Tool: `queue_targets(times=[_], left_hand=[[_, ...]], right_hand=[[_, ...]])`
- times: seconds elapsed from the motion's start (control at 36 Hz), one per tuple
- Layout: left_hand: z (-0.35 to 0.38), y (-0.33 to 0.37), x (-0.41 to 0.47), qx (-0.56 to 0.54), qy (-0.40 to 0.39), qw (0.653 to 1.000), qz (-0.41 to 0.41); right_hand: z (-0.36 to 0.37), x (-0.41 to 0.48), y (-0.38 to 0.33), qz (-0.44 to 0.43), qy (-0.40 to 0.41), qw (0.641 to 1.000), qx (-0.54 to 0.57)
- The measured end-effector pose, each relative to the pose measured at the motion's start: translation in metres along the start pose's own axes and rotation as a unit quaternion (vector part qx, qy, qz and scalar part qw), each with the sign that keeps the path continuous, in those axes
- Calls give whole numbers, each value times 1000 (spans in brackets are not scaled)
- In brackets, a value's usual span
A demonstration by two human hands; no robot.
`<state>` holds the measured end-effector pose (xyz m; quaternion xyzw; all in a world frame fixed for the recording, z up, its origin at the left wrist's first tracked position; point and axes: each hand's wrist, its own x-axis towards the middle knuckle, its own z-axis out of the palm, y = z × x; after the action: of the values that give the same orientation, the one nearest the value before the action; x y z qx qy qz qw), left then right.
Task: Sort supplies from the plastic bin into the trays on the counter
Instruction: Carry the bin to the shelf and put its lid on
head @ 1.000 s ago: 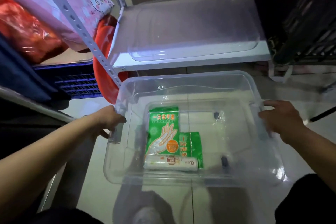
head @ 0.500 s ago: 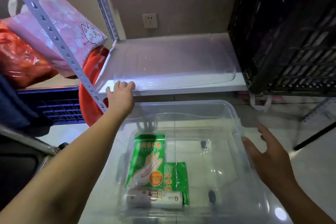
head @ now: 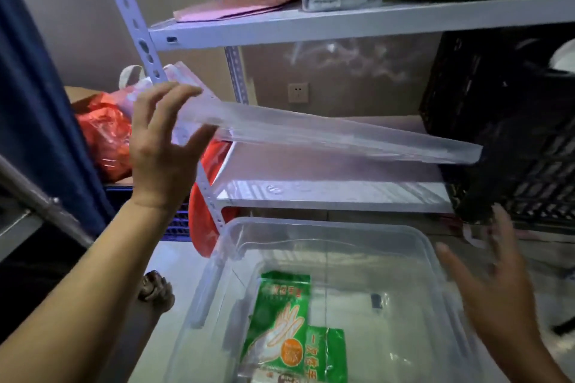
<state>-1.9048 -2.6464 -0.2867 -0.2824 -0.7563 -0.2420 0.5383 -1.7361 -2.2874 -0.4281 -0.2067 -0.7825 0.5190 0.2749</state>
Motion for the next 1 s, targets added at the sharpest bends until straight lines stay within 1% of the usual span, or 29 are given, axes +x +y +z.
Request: queue_targets(times=[0.06, 0.11, 0.17, 0.22, 0.25, 0.31, 0.36, 0.42, 0.53, 0.61, 0.67, 0.78, 0.86, 0.89, 0.94, 1.0], left_hand=[[-8, 2, 13, -21, 32, 999, 9], [-12, 3, 19, -58, 43, 997, -25], [-13, -1, 24, -119, 44, 987, -102], [-11, -6, 28, -196, 15, 962, -187], [-9, -8, 27, -221, -6, 951, -215], [-2, -9, 23, -232, -32, 936, -262], [6, -11, 15, -233, -40, 918, -317], [16, -20, 5, -226, -55, 902, -364], [30, -48, -21, -186, -96, 886, -415], [40, -72, -47, -196, -143, 843, -480], [46, -82, -69, -190, -180, 811, -523], [58, -83, -121, -157, -274, 774, -549], [65, -79, -146, -134, -323, 764, -543], [68, -78, -149, -130, -337, 764, -535], [73, -75, -155, -119, -384, 759, -512], [76, -70, -166, -99, -443, 737, -500]], right_hand=[[3, 11, -12, 6, 4, 998, 56], [6, 18, -18, 17, 5, 995, 95], [7, 18, -17, 14, -2, 992, 123], [5, 14, -12, 9, -17, 991, 133], [4, 11, -8, 13, -23, 990, 136], [2, 7, -2, 31, -13, 990, 134], [-2, 7, 4, 50, 18, 990, 131], [-6, 11, 13, 72, 19, 987, 139], [-9, 17, 40, 146, -68, 982, 96], [-3, 12, 56, 215, -140, 962, 92], [0, 10, 63, 230, -154, 960, 53], [2, 5, 66, 253, -118, 960, -23], [-1, 0, 67, 237, -91, 960, -115], [-2, -1, 67, 233, -92, 958, -137], [-4, -2, 67, 236, -107, 955, -145], [-5, -2, 69, 252, -130, 946, -155]])
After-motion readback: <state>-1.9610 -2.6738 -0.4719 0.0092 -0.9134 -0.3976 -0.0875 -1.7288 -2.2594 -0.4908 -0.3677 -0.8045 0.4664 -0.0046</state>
